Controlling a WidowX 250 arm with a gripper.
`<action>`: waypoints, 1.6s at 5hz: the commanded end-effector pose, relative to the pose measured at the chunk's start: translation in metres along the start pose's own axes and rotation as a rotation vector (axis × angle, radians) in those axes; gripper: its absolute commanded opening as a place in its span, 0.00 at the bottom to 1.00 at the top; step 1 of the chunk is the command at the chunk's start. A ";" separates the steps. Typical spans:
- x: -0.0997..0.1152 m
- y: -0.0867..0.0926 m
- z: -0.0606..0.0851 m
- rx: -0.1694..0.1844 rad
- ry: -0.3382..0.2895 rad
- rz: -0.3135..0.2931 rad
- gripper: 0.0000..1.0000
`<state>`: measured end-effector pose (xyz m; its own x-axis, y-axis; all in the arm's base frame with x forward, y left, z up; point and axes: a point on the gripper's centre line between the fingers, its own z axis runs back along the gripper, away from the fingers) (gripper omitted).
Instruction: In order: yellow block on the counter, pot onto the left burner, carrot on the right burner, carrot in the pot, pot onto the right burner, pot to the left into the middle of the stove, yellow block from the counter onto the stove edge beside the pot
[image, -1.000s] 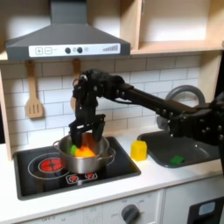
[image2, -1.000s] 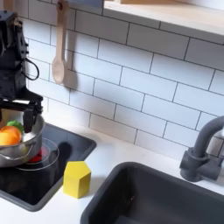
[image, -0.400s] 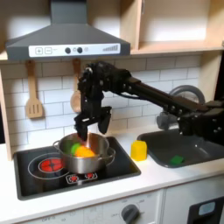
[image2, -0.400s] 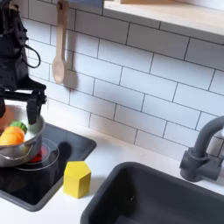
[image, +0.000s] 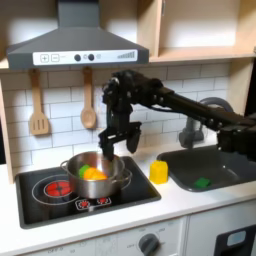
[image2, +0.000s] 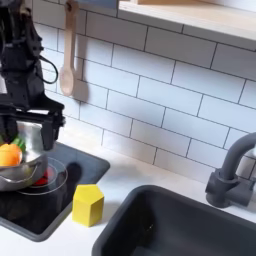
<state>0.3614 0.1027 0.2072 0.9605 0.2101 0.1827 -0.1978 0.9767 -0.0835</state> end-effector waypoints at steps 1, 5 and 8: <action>-0.010 -0.026 -0.009 -0.001 0.010 -0.058 1.00; -0.026 -0.072 -0.022 -0.007 0.035 -0.167 1.00; -0.033 -0.073 -0.029 0.015 0.060 -0.175 1.00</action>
<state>0.3494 0.0246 0.1786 0.9906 0.0380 0.1311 -0.0329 0.9986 -0.0408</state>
